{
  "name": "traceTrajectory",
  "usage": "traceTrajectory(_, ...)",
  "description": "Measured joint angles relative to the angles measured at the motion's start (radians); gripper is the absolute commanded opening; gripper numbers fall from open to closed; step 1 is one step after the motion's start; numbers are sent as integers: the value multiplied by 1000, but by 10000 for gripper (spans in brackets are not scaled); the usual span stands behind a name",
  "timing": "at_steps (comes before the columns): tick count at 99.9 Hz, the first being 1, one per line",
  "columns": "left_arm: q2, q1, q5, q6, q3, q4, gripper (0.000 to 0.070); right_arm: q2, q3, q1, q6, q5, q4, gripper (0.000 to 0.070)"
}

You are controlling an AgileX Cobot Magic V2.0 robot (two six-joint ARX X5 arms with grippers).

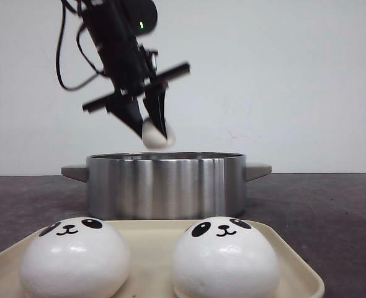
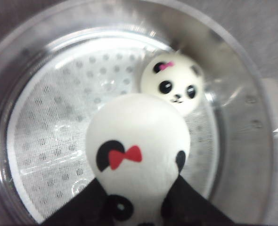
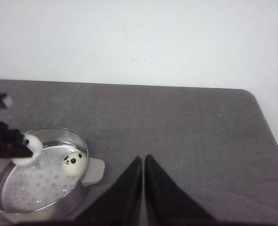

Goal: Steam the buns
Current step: 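Carry the bun with the left gripper and lower it into the pot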

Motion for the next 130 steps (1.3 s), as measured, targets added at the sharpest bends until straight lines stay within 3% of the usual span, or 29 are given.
traceTrajectory(52,117,4,-5,22,0,138,10,0,0,0,51,4,-6,0)
traceTrajectory(78,118,4,-66,22,0,126,41,0,0,0,54,4,-6,0)
traceTrajectory(94,119,4,-91,22,0,111,236,0,0,0,54,4,-6,0)
traceTrajectory(110,119,4,-91,22,0,100,299,0,0,0,54,4,-6,0)
traceTrajectory(124,119,4,-92,22,0,96,513,0,0,0,54,4,-6,0)
traceTrajectory(130,119,4,-92,22,0,96,532,0,0,0,54,4,-6,0)
